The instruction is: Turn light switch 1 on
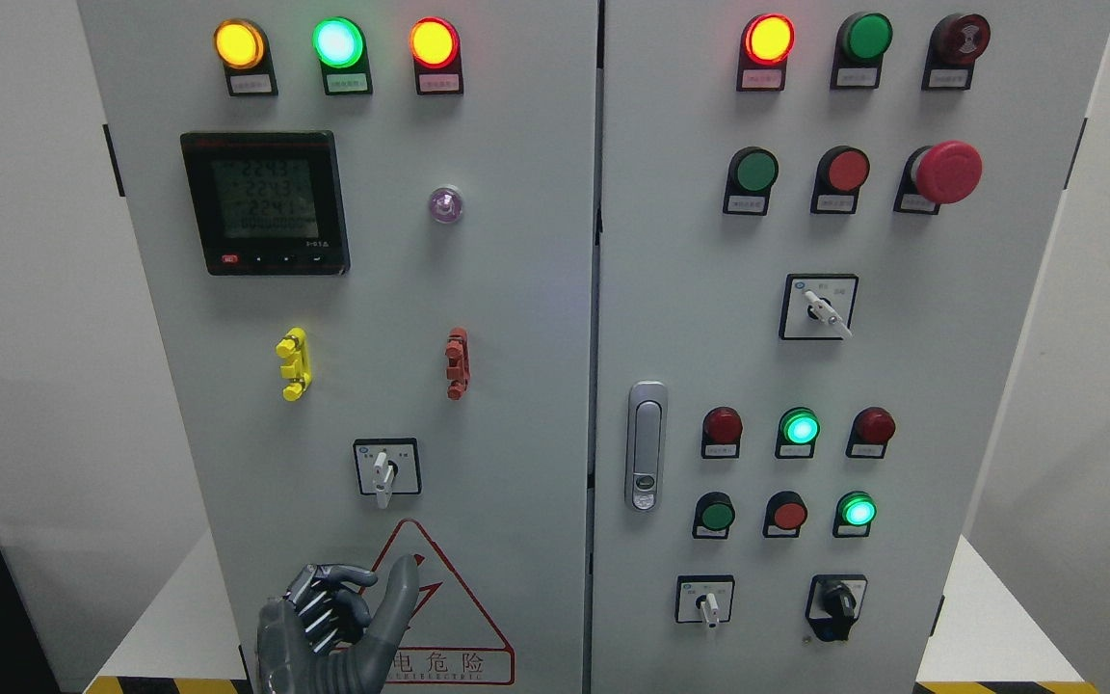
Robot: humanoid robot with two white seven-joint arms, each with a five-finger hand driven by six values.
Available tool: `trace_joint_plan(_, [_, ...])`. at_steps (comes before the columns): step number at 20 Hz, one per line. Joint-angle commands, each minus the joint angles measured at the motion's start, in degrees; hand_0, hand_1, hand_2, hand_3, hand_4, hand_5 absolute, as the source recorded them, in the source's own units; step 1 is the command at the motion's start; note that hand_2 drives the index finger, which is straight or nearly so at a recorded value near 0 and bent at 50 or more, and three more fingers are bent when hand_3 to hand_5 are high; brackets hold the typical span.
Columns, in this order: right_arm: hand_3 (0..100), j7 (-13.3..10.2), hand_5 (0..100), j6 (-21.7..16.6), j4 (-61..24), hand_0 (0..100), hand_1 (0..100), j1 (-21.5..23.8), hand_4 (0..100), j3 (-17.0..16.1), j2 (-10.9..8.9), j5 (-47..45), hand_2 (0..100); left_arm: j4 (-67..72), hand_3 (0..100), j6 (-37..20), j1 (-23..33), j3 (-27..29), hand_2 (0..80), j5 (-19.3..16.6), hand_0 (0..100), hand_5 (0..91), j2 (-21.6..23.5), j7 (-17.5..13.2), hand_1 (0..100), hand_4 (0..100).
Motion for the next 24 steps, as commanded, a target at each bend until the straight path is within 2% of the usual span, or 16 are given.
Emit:
trace_joint_plan(1, [0, 0.1, 0, 0.0, 0.0, 5, 0, 0.0, 0, 0.0, 0.00, -0.1, 0, -0.1, 95, 0.7, -1.4, 0.3, 63.2, -0.3, 0, 86.2, -0.4, 0.7, 68, 96])
trace_joint_plan(7, [0, 0.1, 0, 0.0, 0.0, 5, 0, 0.0, 0, 0.0, 0.00, 0.0, 0, 0.2, 94, 1.1, -3.2, 0.5, 63.1, -2.8, 0, 86.2, -0.5, 1.0, 70, 96])
trace_joint_plan(24, [0, 0.0, 0, 0.0, 0.0, 5, 0, 0.0, 0, 0.0, 0.00, 0.0, 0, 0.4, 93, 5.1, -6.3, 2.0, 62.1, -2.9, 0, 86.3, -0.8, 2.1, 70, 95])
